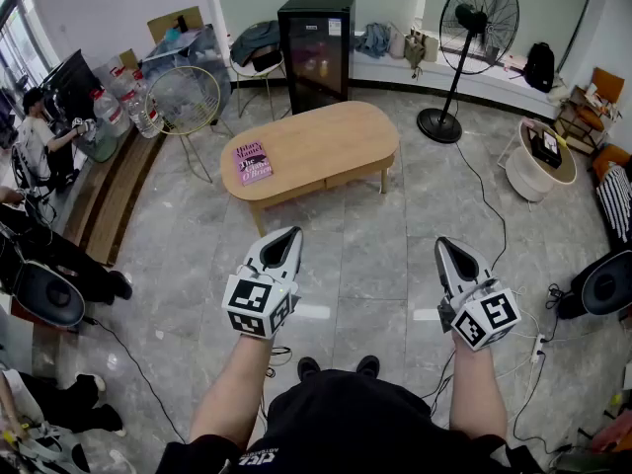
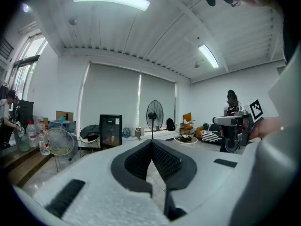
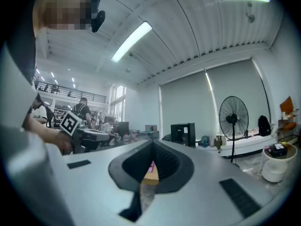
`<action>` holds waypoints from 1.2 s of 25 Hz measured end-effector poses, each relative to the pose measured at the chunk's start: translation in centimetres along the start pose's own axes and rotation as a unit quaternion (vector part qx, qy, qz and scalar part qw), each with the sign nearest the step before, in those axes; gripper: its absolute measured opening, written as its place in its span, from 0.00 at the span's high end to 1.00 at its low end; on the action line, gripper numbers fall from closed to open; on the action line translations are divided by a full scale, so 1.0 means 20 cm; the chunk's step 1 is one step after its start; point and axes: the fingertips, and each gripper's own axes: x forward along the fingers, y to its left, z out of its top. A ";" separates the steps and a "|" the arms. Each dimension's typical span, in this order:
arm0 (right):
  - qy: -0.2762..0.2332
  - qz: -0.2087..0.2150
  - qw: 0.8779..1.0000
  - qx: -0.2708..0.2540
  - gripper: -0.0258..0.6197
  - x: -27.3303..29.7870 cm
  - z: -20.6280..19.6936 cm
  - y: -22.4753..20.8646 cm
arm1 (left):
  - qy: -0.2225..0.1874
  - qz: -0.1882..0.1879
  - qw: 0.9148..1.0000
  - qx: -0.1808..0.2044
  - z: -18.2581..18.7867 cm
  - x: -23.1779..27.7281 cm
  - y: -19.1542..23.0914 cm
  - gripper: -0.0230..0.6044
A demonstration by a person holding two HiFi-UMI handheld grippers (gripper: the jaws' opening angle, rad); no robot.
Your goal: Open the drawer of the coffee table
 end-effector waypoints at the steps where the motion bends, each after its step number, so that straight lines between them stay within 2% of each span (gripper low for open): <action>1: 0.001 -0.002 1.000 0.000 0.96 0.00 -0.02 -0.01 | 0.001 -0.001 1.000 -0.001 -0.01 0.01 0.00 0.95; 10: -0.001 -0.016 1.000 0.011 0.96 -0.09 -0.05 -0.13 | 0.018 -0.010 1.000 -0.015 -0.07 0.10 -0.10 0.95; 15: 0.003 -0.012 1.000 0.012 0.96 -0.13 -0.09 -0.22 | 0.016 0.009 0.999 -0.030 -0.06 0.15 -0.15 0.95; 21: -0.017 -0.011 0.999 0.042 0.95 -0.27 -0.05 -0.35 | 0.020 0.008 1.000 -0.015 -0.02 0.23 -0.31 0.95; 26: -0.009 -0.016 0.998 0.056 0.95 -0.42 -0.11 -0.47 | 0.023 -0.004 1.000 0.001 -0.02 0.26 -0.51 0.95; 30: -0.004 -0.021 0.998 0.067 0.95 -0.51 -0.17 -0.56 | 0.030 -0.007 1.000 -0.003 -0.05 0.28 -0.60 0.95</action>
